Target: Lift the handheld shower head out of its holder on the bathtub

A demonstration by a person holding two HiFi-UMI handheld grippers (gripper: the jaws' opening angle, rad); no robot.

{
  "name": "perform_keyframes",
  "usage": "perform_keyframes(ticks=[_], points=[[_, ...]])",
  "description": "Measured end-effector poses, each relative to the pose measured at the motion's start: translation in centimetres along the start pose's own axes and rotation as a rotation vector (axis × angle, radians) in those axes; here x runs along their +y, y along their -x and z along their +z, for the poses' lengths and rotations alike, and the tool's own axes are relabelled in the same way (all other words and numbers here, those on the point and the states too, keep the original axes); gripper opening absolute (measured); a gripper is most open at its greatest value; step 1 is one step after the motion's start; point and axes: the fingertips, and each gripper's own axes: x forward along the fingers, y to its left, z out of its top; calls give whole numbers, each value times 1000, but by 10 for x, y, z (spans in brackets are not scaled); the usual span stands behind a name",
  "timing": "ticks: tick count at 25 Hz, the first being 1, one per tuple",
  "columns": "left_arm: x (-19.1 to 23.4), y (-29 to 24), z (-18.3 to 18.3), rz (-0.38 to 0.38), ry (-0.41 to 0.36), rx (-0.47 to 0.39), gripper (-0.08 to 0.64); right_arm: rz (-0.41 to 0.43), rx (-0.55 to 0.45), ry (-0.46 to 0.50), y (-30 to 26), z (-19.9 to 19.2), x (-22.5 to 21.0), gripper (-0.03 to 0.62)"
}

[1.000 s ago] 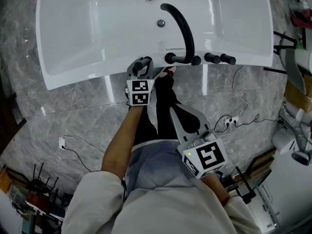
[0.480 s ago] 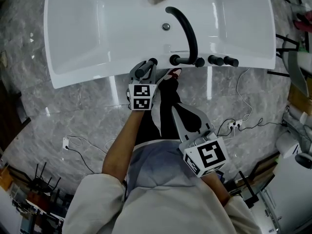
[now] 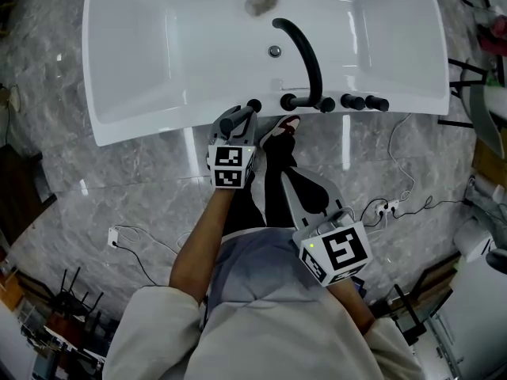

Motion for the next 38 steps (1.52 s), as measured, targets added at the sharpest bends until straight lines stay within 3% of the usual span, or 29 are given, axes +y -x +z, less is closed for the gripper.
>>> perform_keyframes(ticks=[21, 34, 38], points=[[-10, 62, 46, -59, -3, -54, 138, 0, -87, 14, 10, 24, 14, 18], [-13, 100, 67, -58, 60, -94, 137, 17, -133, 24, 14, 35, 27, 18], [-12, 115, 89, -70, 127, -132, 137, 10, -156, 30, 18, 40, 30, 18]])
